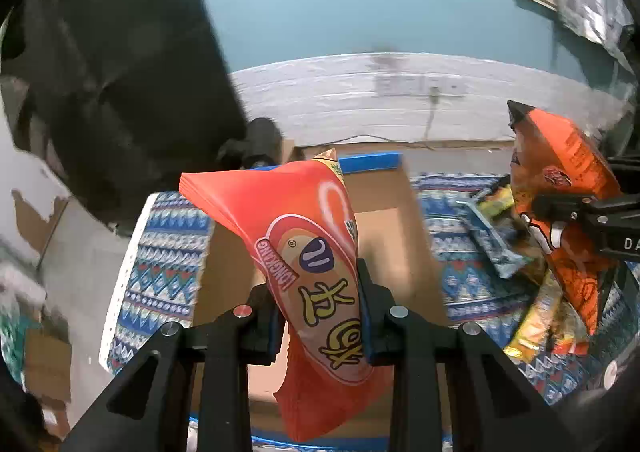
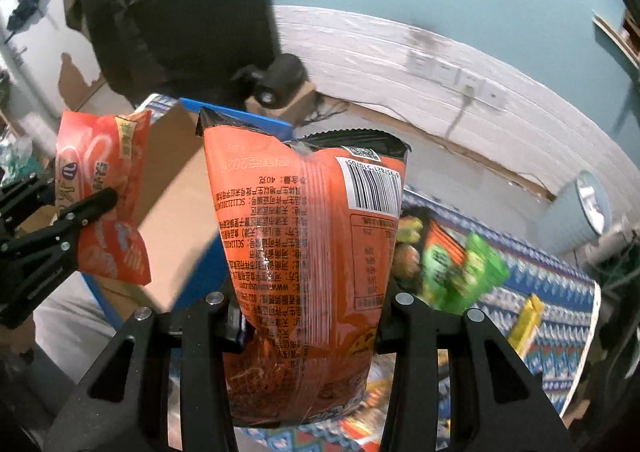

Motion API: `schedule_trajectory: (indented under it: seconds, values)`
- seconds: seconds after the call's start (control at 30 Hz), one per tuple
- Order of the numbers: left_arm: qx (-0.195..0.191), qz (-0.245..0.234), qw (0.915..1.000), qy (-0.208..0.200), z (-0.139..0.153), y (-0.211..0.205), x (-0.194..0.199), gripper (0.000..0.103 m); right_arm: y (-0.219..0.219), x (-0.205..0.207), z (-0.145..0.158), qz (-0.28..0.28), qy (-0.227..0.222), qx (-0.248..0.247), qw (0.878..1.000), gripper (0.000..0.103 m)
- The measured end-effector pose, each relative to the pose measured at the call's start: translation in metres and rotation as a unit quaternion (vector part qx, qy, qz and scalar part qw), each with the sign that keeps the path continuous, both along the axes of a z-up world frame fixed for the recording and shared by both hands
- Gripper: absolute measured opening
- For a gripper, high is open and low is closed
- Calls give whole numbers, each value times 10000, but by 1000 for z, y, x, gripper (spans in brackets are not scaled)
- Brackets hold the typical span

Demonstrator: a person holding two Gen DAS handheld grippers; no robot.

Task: Organize snacks
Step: 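Carry both bags over the box and open both tools to drop them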

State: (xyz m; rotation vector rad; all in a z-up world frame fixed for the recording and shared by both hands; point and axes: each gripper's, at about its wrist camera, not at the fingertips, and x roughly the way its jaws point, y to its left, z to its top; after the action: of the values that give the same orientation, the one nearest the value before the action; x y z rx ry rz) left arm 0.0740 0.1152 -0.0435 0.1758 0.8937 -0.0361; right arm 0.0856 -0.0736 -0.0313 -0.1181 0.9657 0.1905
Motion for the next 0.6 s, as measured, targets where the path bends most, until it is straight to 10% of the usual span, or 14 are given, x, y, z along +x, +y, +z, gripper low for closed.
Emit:
schedule_trajectory:
  seconds: [0.6]
  values:
    - [-88, 745, 9958, 527, -46, 80, 21, 30, 120, 82, -42, 725, 620, -165, 9953, 41]
